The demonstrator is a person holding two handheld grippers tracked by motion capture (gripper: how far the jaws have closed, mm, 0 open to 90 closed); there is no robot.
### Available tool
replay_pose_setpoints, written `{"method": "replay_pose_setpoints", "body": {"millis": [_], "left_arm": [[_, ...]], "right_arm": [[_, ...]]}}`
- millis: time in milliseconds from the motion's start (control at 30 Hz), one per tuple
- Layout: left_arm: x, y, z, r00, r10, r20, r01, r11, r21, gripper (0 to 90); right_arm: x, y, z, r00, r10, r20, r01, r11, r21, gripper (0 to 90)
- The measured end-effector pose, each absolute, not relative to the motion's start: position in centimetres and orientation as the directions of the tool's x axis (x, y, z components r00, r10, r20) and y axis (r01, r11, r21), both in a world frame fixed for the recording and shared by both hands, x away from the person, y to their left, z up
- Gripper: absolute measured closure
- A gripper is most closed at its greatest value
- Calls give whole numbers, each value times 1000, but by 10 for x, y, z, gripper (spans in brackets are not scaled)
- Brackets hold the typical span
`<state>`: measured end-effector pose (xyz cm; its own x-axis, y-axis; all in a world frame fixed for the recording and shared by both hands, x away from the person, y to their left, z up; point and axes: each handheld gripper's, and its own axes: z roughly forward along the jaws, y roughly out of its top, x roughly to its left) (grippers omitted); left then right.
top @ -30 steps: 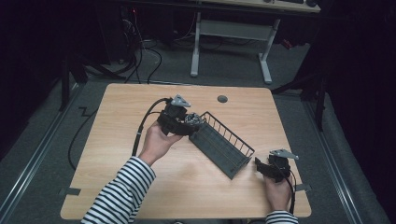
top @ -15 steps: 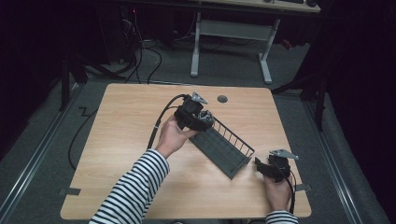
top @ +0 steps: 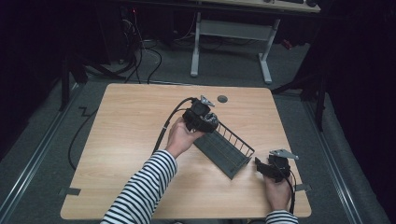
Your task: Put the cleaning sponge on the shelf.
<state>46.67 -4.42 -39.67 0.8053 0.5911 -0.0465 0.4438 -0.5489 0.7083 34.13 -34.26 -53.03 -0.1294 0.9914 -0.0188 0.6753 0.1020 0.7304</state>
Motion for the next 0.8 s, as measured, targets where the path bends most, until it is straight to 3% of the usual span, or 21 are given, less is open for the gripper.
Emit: {"method": "replay_pose_setpoints", "body": {"millis": [500, 800], "left_arm": [[469, -60, -422, 804, 593, -47, 469, -583, 663, 401], [468, -60, -422, 808, 585, -63, 471, -578, 667, 309]], "right_arm": [[341, -343, -530, -129, 991, -19, 675, 102, 730, 370], [341, -343, -530, -129, 992, -19, 676, 101, 730, 370]]}}
